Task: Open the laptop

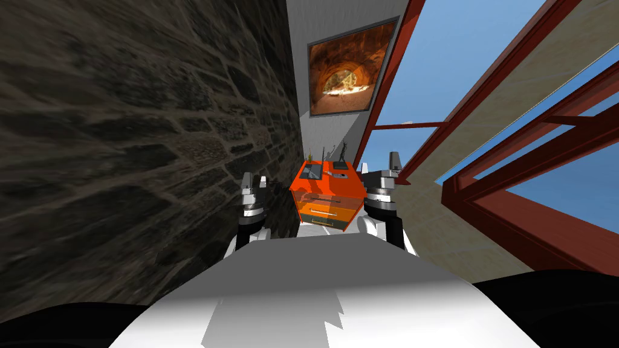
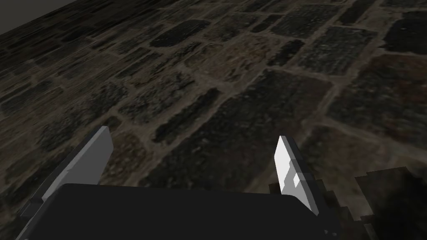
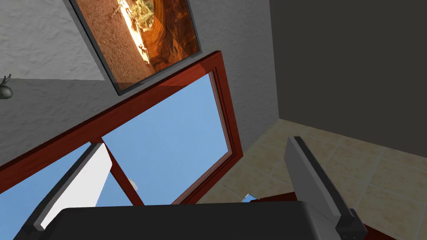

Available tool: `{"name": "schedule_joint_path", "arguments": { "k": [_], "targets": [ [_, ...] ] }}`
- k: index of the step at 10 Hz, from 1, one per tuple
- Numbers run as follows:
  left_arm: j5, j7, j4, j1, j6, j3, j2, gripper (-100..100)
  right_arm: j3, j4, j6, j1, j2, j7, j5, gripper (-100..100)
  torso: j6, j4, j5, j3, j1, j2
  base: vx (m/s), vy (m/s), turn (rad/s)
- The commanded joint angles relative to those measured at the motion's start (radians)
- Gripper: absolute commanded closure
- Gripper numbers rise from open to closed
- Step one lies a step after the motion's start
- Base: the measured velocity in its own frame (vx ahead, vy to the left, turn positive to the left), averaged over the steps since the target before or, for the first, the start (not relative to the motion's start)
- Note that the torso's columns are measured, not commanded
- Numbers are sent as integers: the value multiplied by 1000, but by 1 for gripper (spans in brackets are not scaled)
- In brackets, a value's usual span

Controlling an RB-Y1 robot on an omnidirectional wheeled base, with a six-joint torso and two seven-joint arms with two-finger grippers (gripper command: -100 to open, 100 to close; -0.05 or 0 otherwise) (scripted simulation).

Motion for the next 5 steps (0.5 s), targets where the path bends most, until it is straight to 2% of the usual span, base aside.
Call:
{"name": "schedule_joint_path", "arguments": {
  "k": [1,5],
  "targets": [
    [0,0,0,0,0,0,0,0,0,0,0,0,0,0,0,0,0,41,0,-82,0,40,0,0,0],
    [0,0,0,0,0,0,0,0,0,0,0,0,0,0,0,0,0,322,0,-644,0,322,0,0,0]
  ]
}}
